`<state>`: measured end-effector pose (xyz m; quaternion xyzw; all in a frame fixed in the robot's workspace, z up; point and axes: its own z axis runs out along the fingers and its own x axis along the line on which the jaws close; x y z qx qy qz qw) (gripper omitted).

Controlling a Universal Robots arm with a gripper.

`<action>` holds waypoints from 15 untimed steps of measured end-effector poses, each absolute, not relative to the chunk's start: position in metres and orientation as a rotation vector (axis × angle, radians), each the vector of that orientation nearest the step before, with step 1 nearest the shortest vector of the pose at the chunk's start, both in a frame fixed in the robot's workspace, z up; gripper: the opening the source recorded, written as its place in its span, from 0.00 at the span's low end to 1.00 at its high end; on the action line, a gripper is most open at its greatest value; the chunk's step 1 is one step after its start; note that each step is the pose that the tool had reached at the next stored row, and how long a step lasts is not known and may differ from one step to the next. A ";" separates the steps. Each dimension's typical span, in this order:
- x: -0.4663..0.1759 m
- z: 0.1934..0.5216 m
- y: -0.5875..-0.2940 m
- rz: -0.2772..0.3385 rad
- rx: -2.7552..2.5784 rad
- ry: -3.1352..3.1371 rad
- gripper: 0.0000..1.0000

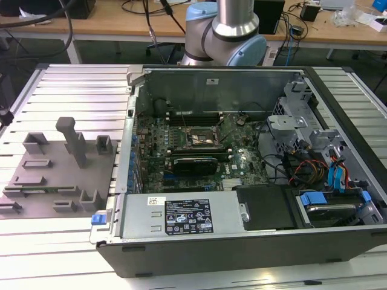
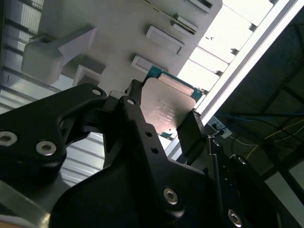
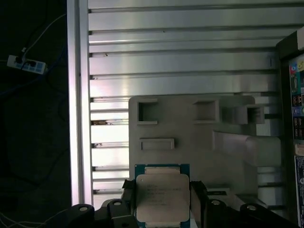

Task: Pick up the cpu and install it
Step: 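Pick up the cpu and move it towards the insertion slot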

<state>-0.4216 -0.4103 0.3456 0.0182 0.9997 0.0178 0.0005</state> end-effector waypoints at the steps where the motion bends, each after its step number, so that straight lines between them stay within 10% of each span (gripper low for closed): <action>1: -0.422 0.349 -0.410 0.056 0.057 3.139 0.55; 15: -0.421 0.375 -0.410 0.056 0.057 3.139 0.55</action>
